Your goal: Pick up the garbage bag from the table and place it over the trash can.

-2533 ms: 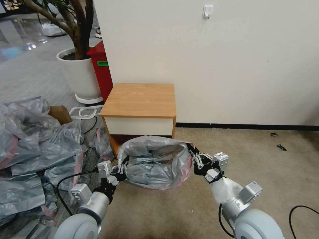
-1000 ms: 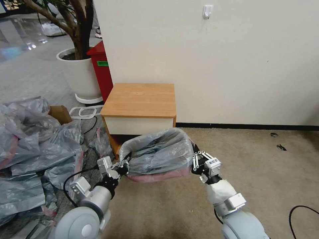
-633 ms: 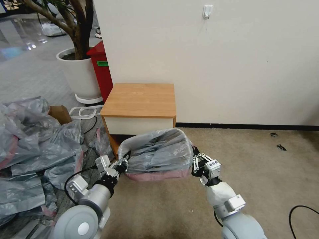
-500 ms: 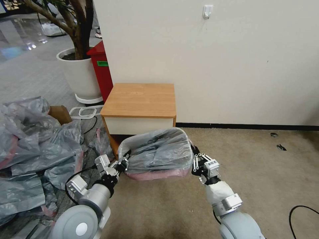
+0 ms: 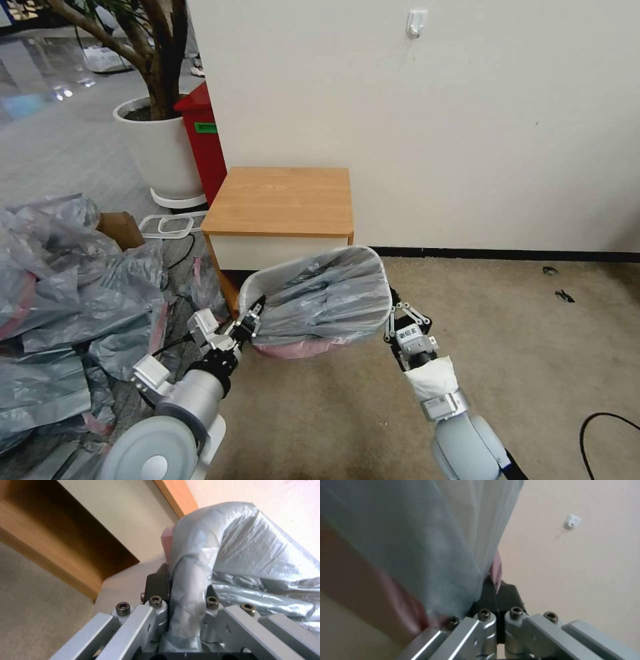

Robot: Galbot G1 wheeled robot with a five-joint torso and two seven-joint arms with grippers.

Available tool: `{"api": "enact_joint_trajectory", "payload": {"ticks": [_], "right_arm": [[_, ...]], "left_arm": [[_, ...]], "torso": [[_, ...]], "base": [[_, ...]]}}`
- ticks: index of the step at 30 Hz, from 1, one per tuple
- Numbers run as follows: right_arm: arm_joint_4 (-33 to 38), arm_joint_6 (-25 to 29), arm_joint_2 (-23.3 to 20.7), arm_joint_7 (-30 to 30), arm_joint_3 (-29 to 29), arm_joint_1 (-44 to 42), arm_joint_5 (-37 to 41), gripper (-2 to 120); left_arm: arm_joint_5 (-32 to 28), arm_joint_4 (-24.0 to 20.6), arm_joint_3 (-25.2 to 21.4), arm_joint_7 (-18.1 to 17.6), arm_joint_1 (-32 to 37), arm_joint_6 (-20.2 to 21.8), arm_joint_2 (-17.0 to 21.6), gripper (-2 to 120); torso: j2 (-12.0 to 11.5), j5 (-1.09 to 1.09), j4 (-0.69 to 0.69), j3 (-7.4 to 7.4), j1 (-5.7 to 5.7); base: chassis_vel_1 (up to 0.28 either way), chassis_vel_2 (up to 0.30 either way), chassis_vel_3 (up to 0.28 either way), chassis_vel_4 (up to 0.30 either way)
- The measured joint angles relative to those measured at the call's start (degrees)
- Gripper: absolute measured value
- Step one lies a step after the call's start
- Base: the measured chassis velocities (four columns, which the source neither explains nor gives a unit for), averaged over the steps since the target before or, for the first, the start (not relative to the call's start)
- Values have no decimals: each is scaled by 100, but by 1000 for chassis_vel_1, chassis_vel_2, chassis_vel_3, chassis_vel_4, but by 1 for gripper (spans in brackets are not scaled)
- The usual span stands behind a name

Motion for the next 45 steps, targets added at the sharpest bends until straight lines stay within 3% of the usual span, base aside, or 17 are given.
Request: {"api": "enact_joint_trajectory", "payload": {"ticks": [11, 34, 45], "right_arm": [[-358, 69, -32, 56, 184, 252, -679, 0], [-699, 55, -201, -9, 376, 400, -917, 0], [-414, -26, -286, -142, 331, 80, -179, 41]], "left_arm": [[-365, -247, -91, -214, 28, 336, -58, 7], [-496, -274, -129, -245, 11, 463, -42, 8], [7, 210, -250, -247, -259, 367, 373, 5]], "torso": [[0, 0, 0, 0, 0], [0, 0, 0, 0, 0], [0, -1, 0, 0, 0]], "base": [[0, 0, 0, 0], [0, 0, 0, 0], [0, 0, 0, 0]]}}
